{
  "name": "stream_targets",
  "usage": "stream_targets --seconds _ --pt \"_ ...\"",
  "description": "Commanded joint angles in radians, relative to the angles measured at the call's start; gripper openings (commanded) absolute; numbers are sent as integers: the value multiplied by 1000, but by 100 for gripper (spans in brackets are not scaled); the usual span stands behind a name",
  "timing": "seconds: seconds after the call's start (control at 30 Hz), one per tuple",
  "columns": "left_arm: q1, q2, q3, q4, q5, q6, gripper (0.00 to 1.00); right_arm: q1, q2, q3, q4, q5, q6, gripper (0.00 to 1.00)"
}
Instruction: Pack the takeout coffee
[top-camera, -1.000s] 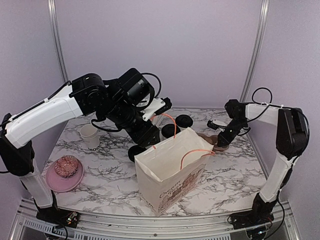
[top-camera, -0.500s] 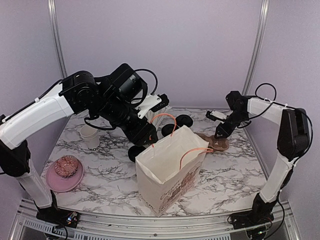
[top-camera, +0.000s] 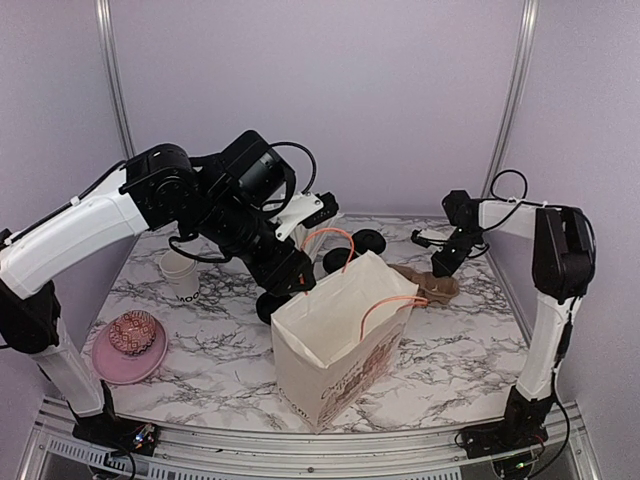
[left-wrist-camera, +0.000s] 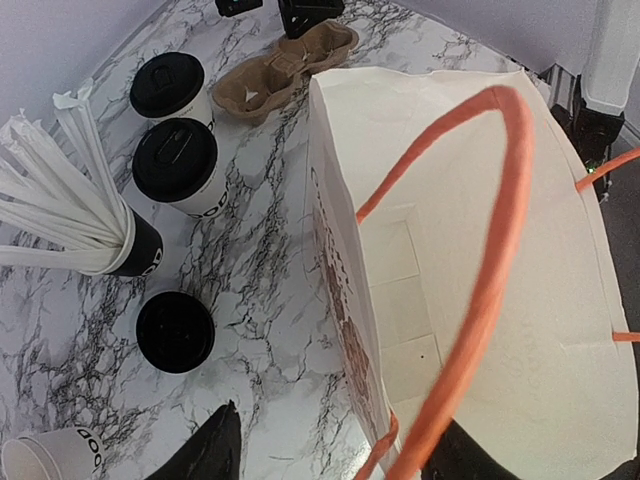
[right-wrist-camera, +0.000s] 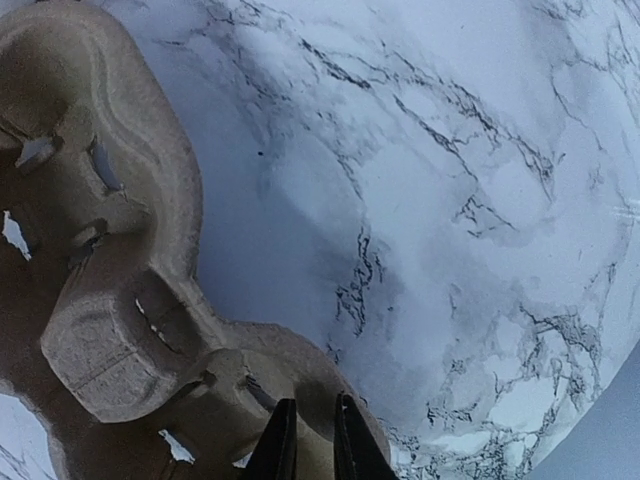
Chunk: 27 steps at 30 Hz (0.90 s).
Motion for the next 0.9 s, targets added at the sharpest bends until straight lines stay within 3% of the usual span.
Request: stream_targets --seconds 0.0,0.43,0.7,0.87 --pt "4 -20 -13 -3 5 16 62 -14 -54 -48 19 36 8 13" --pt "4 -12 -38 -1 7 30 62 -71 -298 -306 25 111 -4 14" --pt "4 -21 -40 1 6 29 62 -39 -377 -308 19 -61 47 21" --pt "4 -31 -40 3 11 20 62 42 -328 -276 16 -131 36 38"
